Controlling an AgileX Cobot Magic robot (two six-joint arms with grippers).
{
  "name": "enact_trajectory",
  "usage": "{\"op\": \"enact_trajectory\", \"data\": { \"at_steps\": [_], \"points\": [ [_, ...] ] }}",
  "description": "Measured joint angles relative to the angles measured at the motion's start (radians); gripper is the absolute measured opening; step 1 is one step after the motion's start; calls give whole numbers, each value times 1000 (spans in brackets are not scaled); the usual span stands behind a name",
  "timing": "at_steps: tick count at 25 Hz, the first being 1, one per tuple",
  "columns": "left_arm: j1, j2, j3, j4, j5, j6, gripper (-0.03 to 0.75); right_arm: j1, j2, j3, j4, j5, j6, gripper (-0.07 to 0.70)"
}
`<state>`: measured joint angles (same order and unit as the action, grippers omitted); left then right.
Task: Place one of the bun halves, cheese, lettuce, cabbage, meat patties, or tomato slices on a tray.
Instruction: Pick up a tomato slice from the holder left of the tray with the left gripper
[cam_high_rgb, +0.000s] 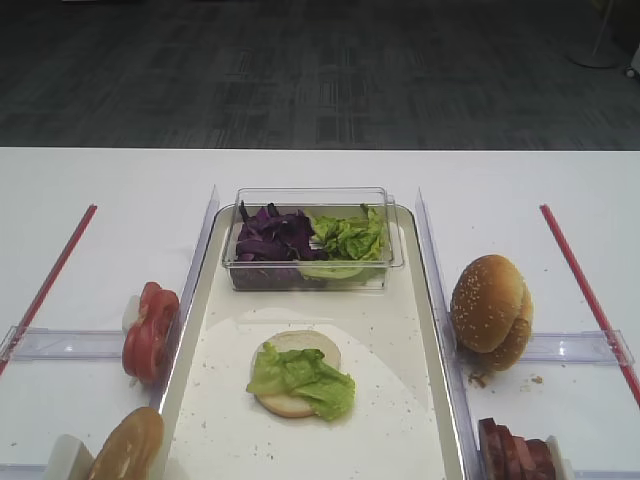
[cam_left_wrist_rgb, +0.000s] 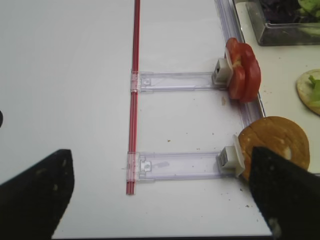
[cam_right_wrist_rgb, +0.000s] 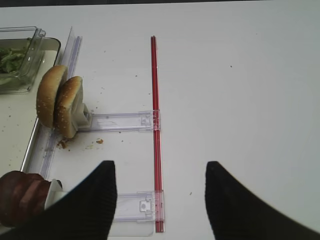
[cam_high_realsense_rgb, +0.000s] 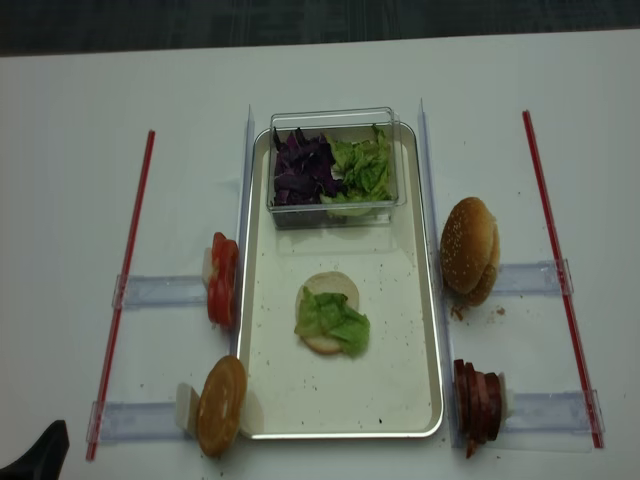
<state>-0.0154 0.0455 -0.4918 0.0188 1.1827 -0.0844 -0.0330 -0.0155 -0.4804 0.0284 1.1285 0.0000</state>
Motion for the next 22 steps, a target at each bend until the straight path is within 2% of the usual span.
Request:
{"op": "enact_trajectory", "data": {
  "at_steps": [22],
  "points": [
    [0,2,0,0,6,0,653,0,0,0,0,0,0,427]
  ]
}}
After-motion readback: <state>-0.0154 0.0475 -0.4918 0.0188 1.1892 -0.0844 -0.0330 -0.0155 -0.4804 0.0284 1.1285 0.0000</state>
